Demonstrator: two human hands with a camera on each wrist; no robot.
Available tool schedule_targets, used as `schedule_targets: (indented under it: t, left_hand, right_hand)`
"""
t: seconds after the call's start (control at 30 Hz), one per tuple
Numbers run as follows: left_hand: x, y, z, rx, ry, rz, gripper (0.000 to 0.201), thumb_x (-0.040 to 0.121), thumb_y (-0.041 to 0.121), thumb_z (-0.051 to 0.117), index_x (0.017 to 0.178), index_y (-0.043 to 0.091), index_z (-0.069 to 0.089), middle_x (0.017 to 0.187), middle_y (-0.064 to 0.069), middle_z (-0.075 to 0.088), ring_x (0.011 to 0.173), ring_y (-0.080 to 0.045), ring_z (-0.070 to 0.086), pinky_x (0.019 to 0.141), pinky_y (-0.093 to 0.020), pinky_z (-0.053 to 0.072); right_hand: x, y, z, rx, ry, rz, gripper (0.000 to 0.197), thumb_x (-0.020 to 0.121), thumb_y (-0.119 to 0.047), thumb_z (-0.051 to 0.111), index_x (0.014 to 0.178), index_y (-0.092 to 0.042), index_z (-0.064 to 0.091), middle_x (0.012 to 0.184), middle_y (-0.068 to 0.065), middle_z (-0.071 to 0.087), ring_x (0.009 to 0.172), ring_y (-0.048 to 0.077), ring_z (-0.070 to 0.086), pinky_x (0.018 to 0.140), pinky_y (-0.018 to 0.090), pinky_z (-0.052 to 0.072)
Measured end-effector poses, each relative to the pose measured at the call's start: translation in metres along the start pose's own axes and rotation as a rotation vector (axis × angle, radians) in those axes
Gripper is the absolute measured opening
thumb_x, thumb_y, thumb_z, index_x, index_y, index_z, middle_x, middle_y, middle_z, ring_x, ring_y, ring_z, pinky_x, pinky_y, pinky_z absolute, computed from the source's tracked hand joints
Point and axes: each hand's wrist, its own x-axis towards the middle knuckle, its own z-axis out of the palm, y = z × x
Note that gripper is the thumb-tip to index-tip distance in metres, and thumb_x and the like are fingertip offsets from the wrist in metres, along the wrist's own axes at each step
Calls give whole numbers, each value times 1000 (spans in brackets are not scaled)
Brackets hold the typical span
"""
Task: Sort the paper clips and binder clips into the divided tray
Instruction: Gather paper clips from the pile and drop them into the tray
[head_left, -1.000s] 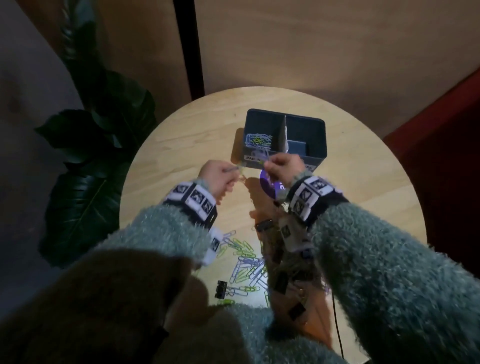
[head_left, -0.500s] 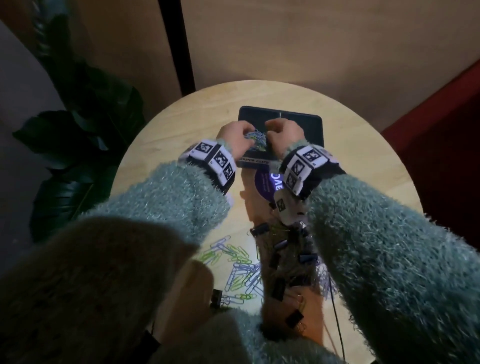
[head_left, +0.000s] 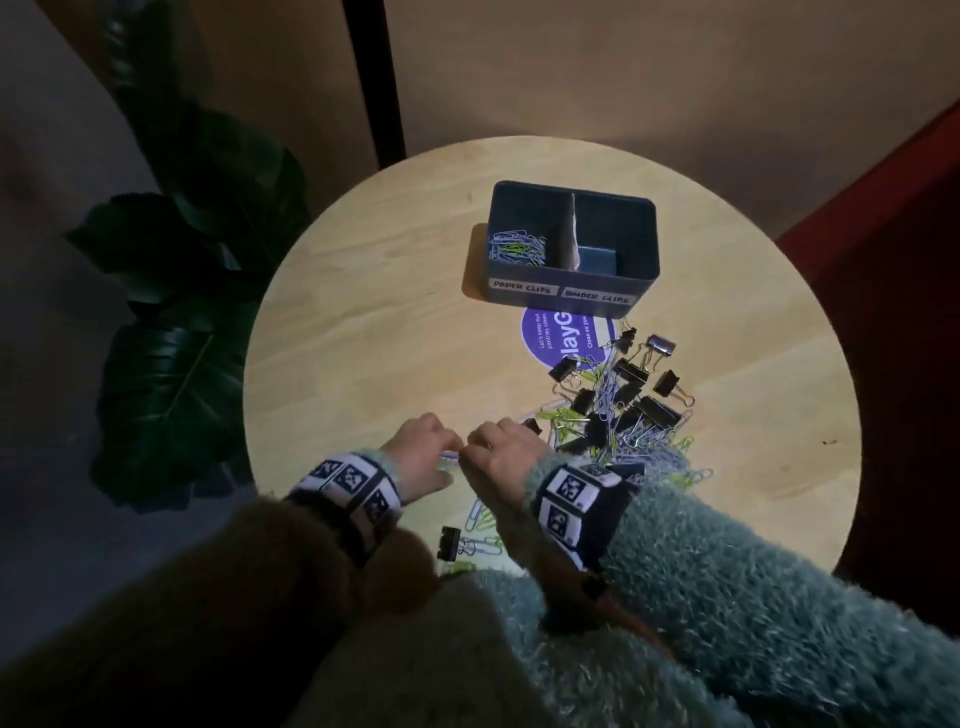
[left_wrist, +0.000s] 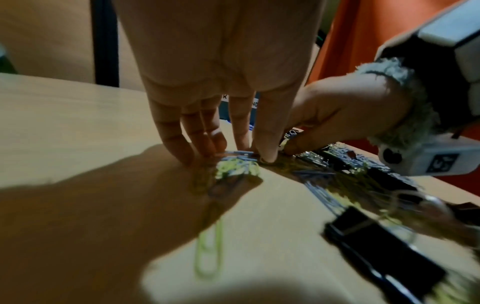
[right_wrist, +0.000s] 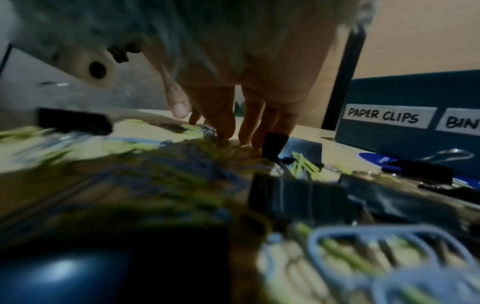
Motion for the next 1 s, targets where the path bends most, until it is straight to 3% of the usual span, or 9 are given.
schedule_targets:
  t: [0.13,0.27,0.4,0.47,0.63,0.77,0.83,0.9,1.0]
  left_hand:
    - [-23,-12,16,-83,36,51,36,86,11,60,122,17,59,119,-4,51,114,-20,50,99,-28,40]
    - [-43,-28,26,-169,155,-28,47,78,4,61,122,19,53,110,2,42,110,-19,48,93,-24,41]
    - [-61,-21,38,-274,120,80,46,73,29,75,115,27,58,109,6,45,105,-11,46,93,-25,41]
    - [-64,-14,48,-199,80,161,49,69,41,78,113,28,61,108,6,44,106,-10,39,96,-27,38]
    - [-70,-18,63,-91,208,172,42,68,43,77,102,22,65,103,6,39,102,-11,33,94,-32,38]
    - [-78,-34,55,-136,250,49,64,62,69,51,106,23,60,106,6,44,102,-12,39,88,-29,36]
    - [-75,-39,49,-217,325,-38,56,77,57,51,113,16,57,108,1,49,103,-16,45,86,-28,36]
    - [-69,-40,43,-214,336,-155,36,89,25,56,121,10,52,116,-8,51,109,-24,49,92,-32,39]
    - [-57,-33,41,-191,244,-232,39,86,3,53,124,10,49,122,-11,49,111,-27,51,95,-31,40]
  right_hand:
    - [-24,-1,9,20,11,-68,40,88,-23,57,128,-17,54,124,7,54,112,29,49,100,41,38]
    - [-47,3,18,49,239,-12,28,79,-27,66,104,-15,67,97,6,64,92,28,58,88,46,49]
    - [-63,-21,25,117,158,17,44,87,-45,52,121,-17,53,122,7,50,117,27,42,107,49,30]
    - [-63,-35,32,95,79,27,52,87,-54,50,126,-20,46,133,6,41,128,27,32,112,47,21]
    - [-52,-51,44,106,50,142,62,82,-60,52,130,-23,38,145,8,28,140,32,16,114,55,6]
    - [-49,-44,38,188,166,268,44,86,-48,49,124,-25,45,141,6,34,137,30,22,116,53,11]
    - [-49,-41,36,231,288,317,35,84,-39,50,116,-26,52,132,4,43,128,27,32,112,50,23]
    - [-50,-41,34,234,363,304,30,83,-37,51,111,-25,55,120,2,49,115,23,41,104,44,33]
    - [-50,-41,33,280,200,131,33,90,-41,50,117,-23,54,114,0,53,108,18,45,102,37,38]
